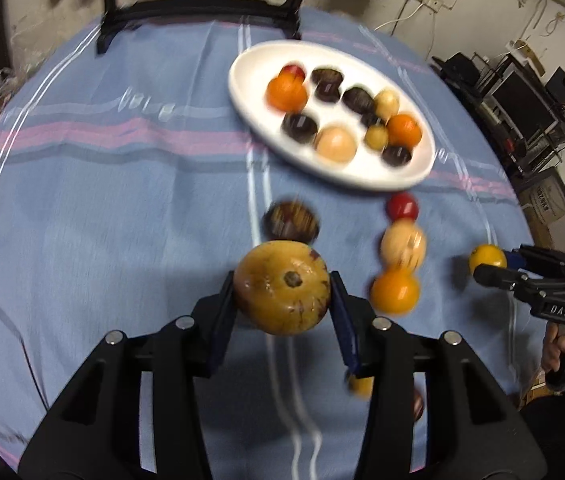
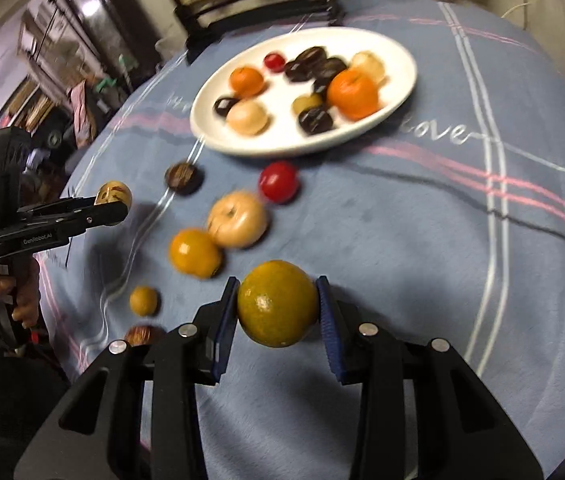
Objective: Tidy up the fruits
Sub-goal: 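Carry both fruits over the plate and open both tools to release them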
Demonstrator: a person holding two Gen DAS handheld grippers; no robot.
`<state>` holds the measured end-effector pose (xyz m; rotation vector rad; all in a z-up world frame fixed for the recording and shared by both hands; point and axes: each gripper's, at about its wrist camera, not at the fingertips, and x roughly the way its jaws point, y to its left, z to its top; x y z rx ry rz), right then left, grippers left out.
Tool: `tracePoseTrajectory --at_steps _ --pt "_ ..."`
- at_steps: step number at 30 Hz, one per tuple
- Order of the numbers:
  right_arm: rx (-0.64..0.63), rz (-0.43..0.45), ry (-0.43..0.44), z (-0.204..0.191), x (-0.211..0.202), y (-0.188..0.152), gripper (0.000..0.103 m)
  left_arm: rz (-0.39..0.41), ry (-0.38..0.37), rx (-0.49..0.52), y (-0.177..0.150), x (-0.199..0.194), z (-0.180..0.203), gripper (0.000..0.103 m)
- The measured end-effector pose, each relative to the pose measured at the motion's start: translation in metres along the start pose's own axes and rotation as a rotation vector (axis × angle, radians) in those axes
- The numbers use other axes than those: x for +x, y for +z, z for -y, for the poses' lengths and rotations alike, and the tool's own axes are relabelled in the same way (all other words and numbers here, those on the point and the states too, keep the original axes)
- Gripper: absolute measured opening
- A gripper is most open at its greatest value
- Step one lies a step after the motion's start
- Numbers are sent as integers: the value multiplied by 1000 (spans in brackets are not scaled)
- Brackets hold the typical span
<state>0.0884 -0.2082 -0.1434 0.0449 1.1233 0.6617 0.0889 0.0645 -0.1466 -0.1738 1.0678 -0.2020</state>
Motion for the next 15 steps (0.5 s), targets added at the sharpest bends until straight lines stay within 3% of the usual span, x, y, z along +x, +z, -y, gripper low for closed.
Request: tracePoseTrajectory --at_steps 7,15 --pt "-39 67 24 -2 3 51 39 27 -34 101 75 28 32 45" --pt "-153 63 48 -25 51 108 39 -10 -51 179 138 86 52 45"
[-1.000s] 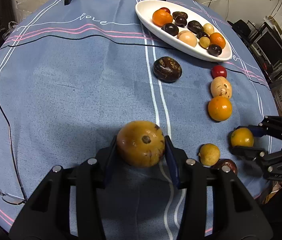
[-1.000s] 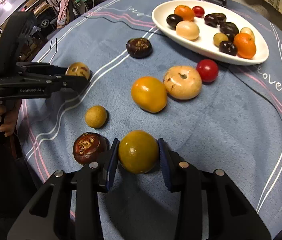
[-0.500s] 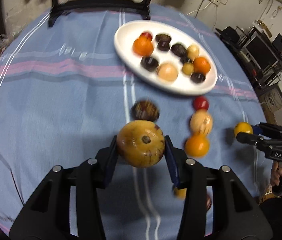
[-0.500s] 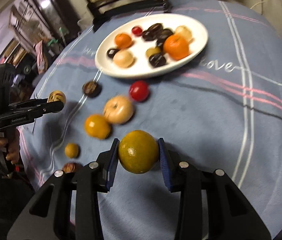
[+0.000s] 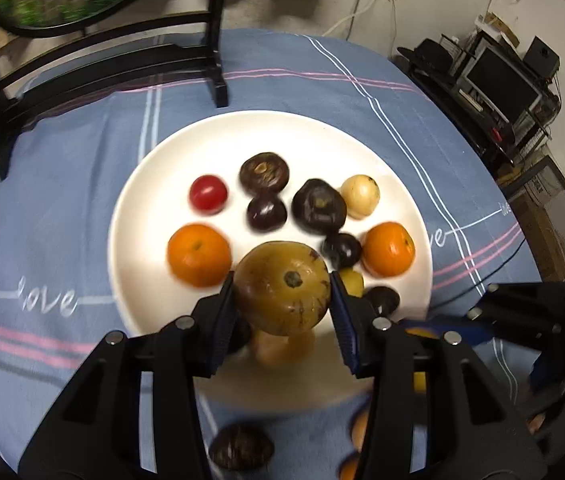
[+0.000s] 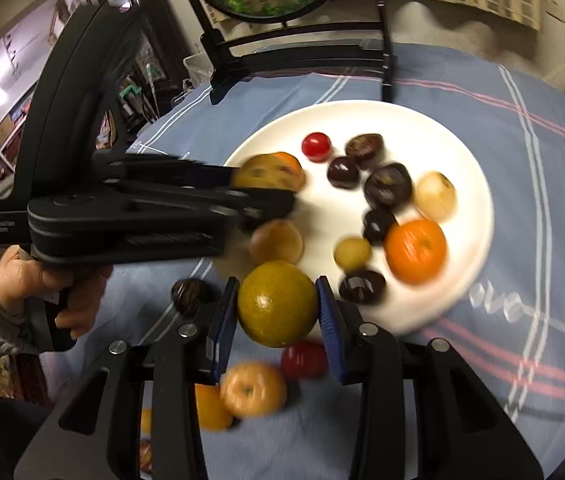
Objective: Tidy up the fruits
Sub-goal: 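Carry both fruits over the plate and open both tools to release them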
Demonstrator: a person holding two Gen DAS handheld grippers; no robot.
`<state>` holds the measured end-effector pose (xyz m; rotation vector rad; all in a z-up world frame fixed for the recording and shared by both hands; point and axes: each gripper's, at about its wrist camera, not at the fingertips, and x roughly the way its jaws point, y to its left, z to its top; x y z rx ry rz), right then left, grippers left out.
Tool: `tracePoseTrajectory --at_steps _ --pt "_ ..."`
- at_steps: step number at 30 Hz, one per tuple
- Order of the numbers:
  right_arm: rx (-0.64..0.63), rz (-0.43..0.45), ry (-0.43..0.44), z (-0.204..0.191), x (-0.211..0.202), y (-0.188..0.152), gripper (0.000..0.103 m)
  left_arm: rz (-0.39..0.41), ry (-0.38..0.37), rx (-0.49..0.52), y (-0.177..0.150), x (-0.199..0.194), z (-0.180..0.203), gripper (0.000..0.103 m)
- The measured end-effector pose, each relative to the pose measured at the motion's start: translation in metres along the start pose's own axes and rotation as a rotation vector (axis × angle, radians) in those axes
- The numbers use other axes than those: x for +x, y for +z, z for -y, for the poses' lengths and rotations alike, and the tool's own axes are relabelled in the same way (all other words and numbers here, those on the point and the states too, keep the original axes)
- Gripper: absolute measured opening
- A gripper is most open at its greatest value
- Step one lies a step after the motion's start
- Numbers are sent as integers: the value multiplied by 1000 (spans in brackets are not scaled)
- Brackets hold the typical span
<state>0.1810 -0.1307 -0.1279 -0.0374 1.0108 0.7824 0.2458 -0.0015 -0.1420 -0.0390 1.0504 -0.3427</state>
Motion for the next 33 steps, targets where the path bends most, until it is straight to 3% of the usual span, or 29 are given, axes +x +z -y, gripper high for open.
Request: tracePoseTrajectory --at_steps 5,6,7,8,13,15,17,21,24,27,33 --pt "-55 -3 -51 -1 24 4 41 -31 -19 -5 8 25 -5 49" --pt "-58 -7 -60 -1 25 4 45 -25 -28 -14 8 26 -7 52" --pt "-62 1 -86 -2 22 4 66 -15 -29 -21 8 23 -8 56" --pt "-65 21 -98 -2 18 3 73 -2 -28 -27 9 20 -9 59" --pt "-45 134 -95 0 -26 -3 73 72 -8 -82 4 -20 -19 65" --pt "-17 153 -93 2 -44 -10 78 80 16 -104 -10 -37 -26 66" --pt "16 141 -115 3 -50 -21 100 73 44 -133 -31 -50 -32 72" --pt "164 90 -80 6 -55 -71 100 25 53 -244 -91 -67 -47 73" --pt "181 15 -81 1 -57 -92 100 -25 50 -310 -131 -69 -52 73" --pt "178 44 -106 -5 -71 -94 100 -65 59 -318 -157 -66 -47 73" --pt "132 26 -139 -22 -76 -97 100 -70 104 -221 -156 -59 -27 75"
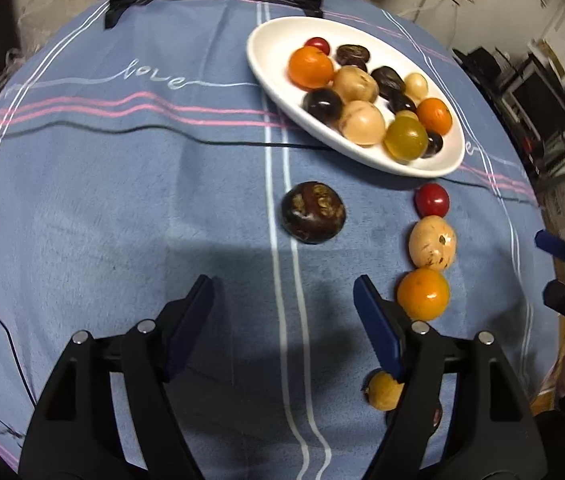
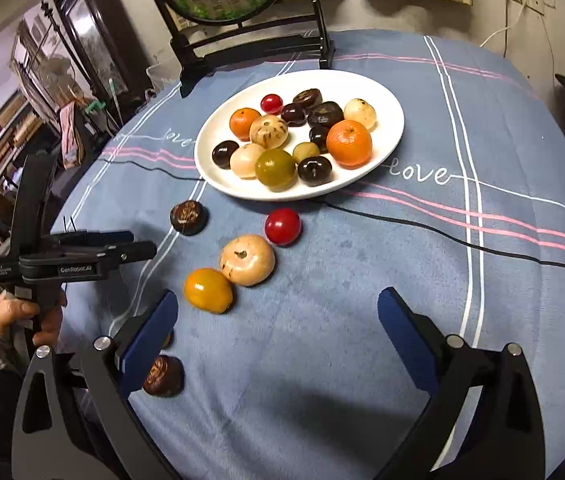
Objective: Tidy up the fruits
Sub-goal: 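Carry both fruits over the plate and open both tools to release them, then grasp the dark brown mottled fruit with the left tool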
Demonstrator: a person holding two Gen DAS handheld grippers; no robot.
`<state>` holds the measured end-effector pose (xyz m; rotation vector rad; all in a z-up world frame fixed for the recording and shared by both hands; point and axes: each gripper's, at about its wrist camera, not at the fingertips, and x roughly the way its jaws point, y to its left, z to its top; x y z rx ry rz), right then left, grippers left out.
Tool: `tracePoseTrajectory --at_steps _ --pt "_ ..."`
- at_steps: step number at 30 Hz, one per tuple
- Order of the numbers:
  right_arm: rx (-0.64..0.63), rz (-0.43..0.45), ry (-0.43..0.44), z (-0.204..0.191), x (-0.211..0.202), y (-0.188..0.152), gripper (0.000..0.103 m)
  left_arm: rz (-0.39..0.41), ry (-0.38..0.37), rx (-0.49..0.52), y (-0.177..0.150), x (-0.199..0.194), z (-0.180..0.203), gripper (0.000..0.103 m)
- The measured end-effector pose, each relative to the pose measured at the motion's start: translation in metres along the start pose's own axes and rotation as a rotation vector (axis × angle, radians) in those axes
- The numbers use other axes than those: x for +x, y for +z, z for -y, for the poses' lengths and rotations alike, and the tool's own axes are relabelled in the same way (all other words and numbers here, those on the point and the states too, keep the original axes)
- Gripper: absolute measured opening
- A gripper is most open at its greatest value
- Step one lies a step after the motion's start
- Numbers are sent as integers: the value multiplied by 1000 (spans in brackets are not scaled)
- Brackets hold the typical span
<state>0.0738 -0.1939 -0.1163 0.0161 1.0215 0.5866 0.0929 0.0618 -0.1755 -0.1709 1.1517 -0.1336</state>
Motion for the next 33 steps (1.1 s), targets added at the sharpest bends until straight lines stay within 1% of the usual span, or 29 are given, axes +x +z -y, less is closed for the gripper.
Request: tracePoseTrajectory --at_steps 2,4,7,11,18,25,27,29,30,31,33 --pt "-4 9 -10 0 -3 0 100 8 14 29 4 3 5 75" --pt "3 19 -26 2 -10 -3 100 12 11 36 7 6 7 75" --pt "36 23 -58 9 -17 -8 100 9 4 46 14 11 9 75" --pt "76 24 -89 17 -22 -14 100 3 15 68 22 20 13 77" --pt "109 -8 -131 22 -23 -25 100 0 24 113 36 36 20 77" --pt "126 -35 -156 26 -22 -31 100 10 18 122 43 44 21 75" --pt "129 -39 -157 27 -21 -31 100 17 17 124 43 43 21 66" --pt "128 -41 -155 27 -21 -31 100 23 21 124 42 42 20 52" --pt "126 -42 -153 26 -20 -30 100 24 6 119 42 41 18 48" --pt "122 -46 -150 26 -19 -29 100 25 1 115 41 40 18 45" --pt "113 -52 -140 24 -16 -27 100 24 -10 95 38 37 14 45"
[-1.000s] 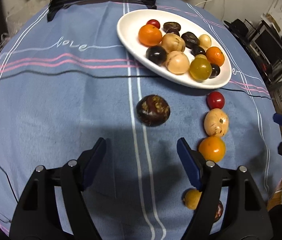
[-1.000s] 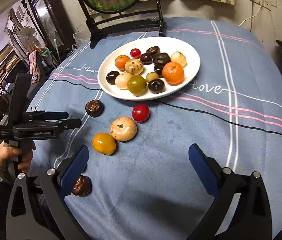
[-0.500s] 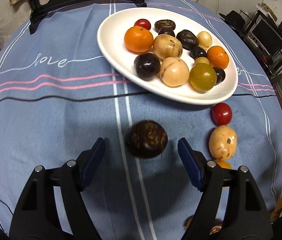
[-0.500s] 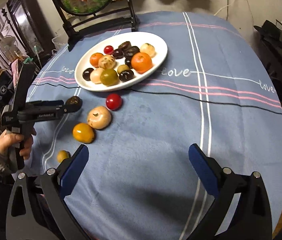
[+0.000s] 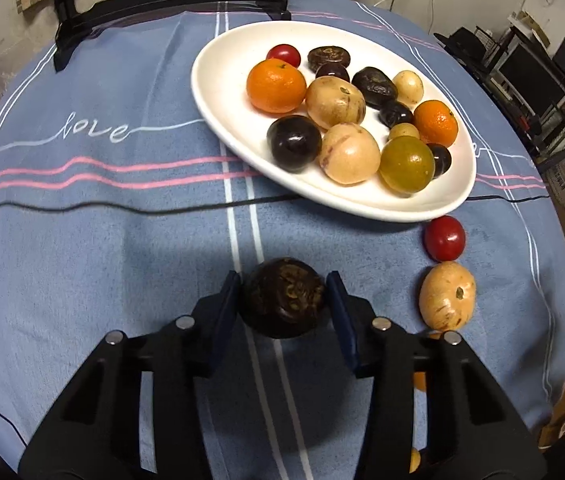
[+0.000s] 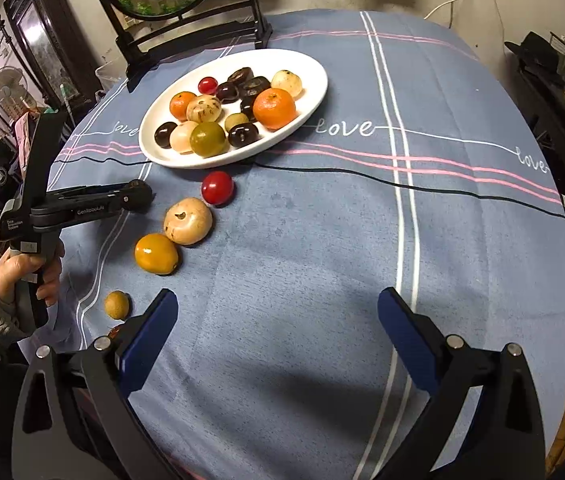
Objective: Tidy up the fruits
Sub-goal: 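Grasp the small yellow fruit with the right tool while the left tool holds the brown fruit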
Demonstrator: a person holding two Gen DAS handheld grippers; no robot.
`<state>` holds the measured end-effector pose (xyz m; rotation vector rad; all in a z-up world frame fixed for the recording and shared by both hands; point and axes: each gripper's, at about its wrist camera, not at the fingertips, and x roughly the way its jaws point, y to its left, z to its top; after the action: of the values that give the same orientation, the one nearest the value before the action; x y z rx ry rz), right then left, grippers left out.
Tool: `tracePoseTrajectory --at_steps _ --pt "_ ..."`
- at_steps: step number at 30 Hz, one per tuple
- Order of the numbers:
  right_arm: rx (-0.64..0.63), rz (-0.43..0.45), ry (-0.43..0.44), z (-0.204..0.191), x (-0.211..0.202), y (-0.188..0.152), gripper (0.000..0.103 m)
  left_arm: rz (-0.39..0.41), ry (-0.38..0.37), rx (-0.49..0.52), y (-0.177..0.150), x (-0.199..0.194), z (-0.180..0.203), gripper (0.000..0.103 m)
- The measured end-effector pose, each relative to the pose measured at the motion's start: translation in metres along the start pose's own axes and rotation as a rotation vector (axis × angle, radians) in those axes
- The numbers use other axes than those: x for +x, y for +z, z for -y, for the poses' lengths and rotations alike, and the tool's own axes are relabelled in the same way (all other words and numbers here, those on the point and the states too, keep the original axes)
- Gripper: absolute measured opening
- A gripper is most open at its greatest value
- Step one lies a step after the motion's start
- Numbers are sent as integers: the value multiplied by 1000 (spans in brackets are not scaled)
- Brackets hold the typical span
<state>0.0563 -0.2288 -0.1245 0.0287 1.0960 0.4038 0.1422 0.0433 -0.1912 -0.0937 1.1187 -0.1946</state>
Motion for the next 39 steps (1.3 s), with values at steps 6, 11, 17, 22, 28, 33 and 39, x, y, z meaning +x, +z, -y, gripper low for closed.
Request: tracePoseTrajectory --at_steps 6,11,17,22,28,33,39 --pt "-97 -22 105 -26 9 8 100 18 15 -58 -18 -21 -16 45" --pt "-286 -89 208 -76 25 5 100 23 43 -120 -42 -41 -37 45" --pt "-464 -182 312 -129 53 -6 77 35 80 -174 -71 -67 -56 45" --pt "-403 -236 365 -132 81 -3 63 45 115 -220 -94 -88 -69 45" --pt "-375 -228 338 -137 93 -2 52 42 132 -233 -110 -100 -76 45" --pt "-429 -211 308 -147 91 -7 28 43 123 -223 -108 -102 -74 45" --pt "-494 -216 327 -152 85 -17 28 35 89 -169 -96 -93 -56 45"
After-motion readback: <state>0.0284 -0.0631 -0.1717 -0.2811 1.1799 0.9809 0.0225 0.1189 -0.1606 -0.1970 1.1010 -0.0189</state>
